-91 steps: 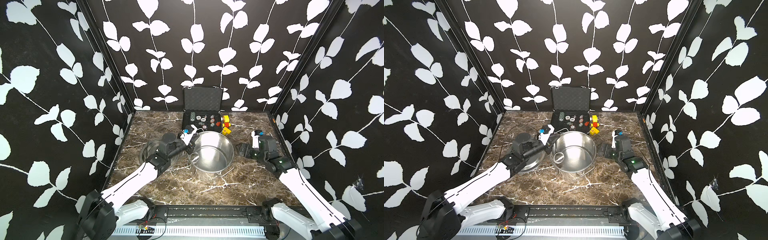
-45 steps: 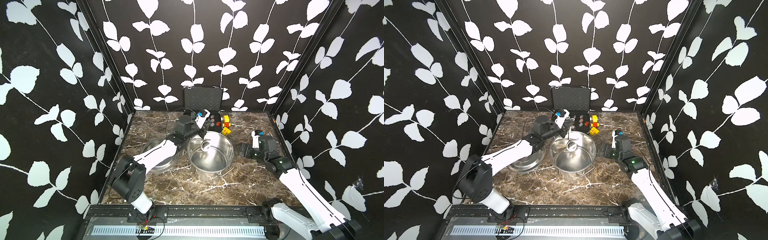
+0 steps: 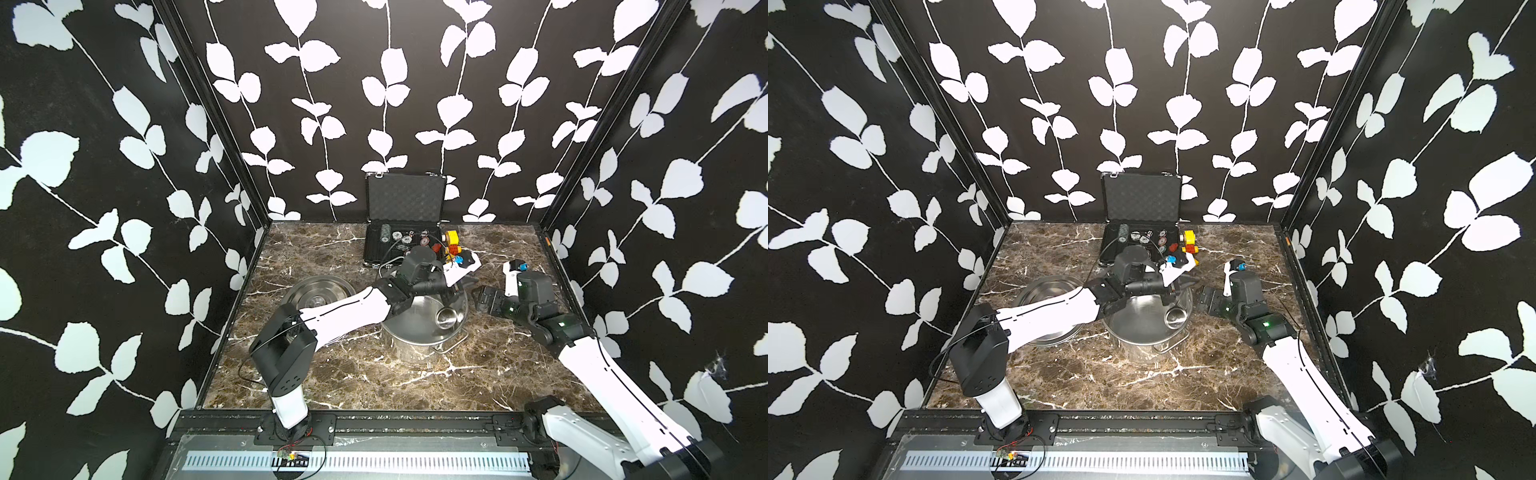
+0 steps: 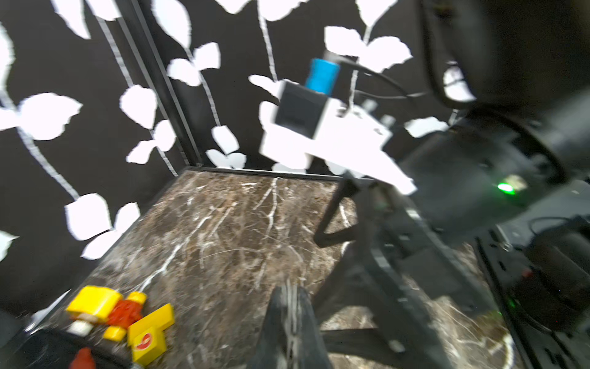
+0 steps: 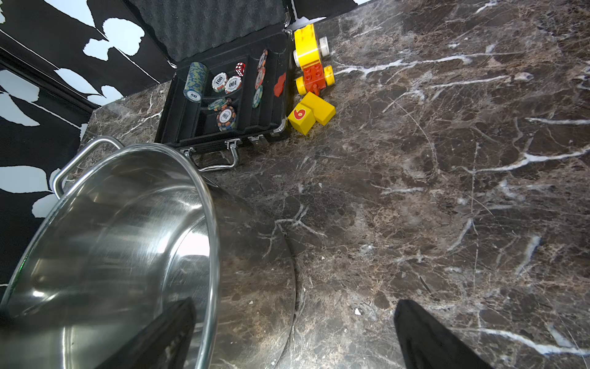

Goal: Stir the soup with a spoon
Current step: Stir the soup in the pan with a stick.

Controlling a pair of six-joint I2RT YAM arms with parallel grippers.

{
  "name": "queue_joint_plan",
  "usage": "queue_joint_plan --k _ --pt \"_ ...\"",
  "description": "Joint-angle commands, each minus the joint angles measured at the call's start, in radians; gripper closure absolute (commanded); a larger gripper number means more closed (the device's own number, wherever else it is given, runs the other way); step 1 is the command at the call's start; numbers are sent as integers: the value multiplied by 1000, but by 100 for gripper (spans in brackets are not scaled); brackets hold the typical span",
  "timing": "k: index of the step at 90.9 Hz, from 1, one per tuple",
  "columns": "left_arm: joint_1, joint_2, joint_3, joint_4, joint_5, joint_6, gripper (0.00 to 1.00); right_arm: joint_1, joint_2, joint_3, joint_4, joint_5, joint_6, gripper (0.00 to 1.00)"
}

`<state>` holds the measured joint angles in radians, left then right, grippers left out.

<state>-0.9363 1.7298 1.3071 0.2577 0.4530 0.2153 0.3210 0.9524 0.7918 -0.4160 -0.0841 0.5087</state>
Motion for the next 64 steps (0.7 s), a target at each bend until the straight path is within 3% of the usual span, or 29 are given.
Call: queue_joint_plan --k 1,21,41,52,64 --pt "-40 -63 3 -72 34 89 100 6 -16 -12 29 11 7 1" --pt "-104 -184 -148 -120 41 112 100 6 -21 -15 27 13 6 1" --pt "-110 -360 -332 -114 -45 72 100 6 -15 -15 35 11 8 1" --pt "-100 -458 -415 -107 -145 53 100 6 -5 -6 40 7 10 1" --pt "-25 -546 -489 -67 -155 -25 100 6 8 4 42 2 7 1"
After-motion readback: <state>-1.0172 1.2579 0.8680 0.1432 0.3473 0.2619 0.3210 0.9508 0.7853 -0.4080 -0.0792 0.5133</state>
